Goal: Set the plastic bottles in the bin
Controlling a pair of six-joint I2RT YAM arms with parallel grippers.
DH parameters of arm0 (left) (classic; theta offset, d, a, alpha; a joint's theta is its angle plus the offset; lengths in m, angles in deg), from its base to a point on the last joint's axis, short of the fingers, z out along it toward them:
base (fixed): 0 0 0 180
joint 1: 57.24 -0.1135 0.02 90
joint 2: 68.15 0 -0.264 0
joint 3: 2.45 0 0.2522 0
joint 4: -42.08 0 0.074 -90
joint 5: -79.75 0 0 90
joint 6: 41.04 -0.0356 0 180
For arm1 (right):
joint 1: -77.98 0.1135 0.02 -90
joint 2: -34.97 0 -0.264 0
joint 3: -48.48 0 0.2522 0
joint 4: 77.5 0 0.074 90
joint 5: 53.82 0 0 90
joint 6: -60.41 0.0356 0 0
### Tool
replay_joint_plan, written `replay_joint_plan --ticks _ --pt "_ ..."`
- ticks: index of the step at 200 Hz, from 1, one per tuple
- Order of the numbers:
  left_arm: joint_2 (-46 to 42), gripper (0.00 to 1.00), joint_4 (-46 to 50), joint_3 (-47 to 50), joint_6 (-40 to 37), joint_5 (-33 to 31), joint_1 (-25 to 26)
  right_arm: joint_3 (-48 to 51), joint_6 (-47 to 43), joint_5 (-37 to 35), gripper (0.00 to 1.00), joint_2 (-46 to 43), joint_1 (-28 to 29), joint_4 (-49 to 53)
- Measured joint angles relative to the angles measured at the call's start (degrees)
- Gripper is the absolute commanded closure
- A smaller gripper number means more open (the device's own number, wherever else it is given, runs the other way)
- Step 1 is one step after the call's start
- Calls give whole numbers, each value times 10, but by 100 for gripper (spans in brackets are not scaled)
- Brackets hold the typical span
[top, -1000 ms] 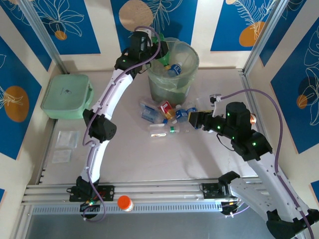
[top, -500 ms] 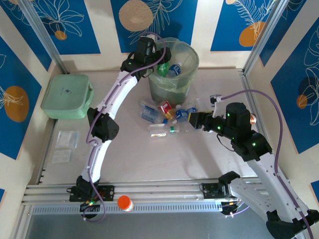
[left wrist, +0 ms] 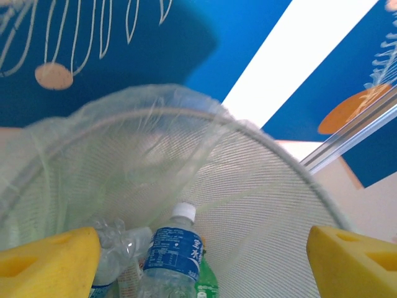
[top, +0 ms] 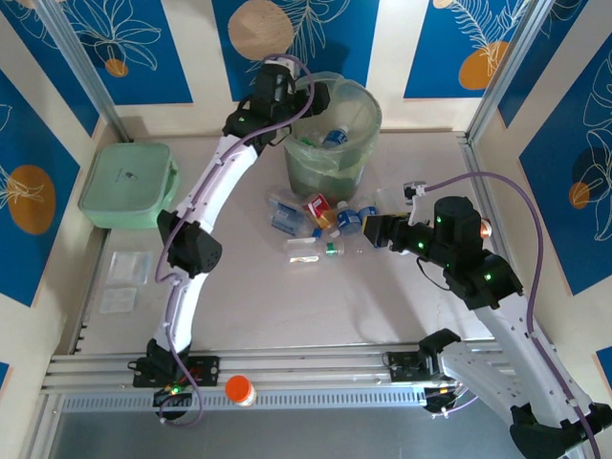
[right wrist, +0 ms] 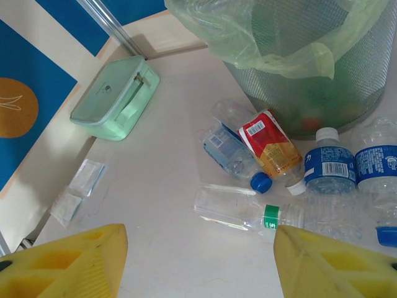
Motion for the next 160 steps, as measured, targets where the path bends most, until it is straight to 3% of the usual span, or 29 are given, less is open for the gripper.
replay_joint_plan --ticks 60,116,160 --pt "-200 22 -27 122 -50 5 8 -41 -6 0 37 24 0 3" --pt "-482 25 -38 478 -72 0 46 -50 -9 -14 40 38 0 39" --pt "-631 23 28 687 -99 -14 60 -51 -28 -16 42 72 7 85"
